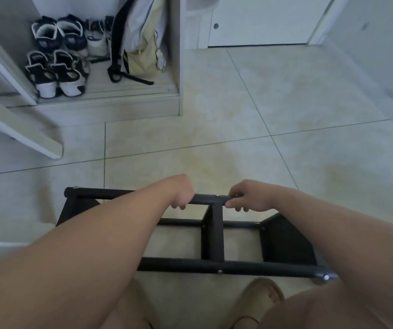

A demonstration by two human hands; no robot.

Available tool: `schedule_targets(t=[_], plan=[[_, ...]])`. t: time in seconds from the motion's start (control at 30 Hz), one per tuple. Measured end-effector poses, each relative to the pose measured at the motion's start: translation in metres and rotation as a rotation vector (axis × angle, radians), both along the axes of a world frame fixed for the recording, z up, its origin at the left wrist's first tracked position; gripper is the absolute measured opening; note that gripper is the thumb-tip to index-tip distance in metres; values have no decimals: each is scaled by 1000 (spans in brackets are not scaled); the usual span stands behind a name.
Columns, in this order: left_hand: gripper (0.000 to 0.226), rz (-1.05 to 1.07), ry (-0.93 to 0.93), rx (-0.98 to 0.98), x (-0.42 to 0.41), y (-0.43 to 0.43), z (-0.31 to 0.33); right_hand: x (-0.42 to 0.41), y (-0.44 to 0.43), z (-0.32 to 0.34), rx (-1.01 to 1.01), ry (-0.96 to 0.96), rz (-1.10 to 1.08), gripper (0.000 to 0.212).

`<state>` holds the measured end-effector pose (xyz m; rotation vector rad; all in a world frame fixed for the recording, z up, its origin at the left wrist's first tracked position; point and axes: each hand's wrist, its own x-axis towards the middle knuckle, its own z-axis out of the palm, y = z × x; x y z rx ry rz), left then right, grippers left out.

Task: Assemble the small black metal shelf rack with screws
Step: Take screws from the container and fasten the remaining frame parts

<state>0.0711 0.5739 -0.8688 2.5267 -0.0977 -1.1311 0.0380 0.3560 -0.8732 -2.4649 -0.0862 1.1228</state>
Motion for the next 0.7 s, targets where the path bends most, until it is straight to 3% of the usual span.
schedule_targets(t=[0.37,0.7], plan=[[21,87,-334,1,16,22,14,13,17,19,-108,-493,20,31],[7,1,-244,55,-16,28,-9,-13,36,-10,-176,-333,100,22]])
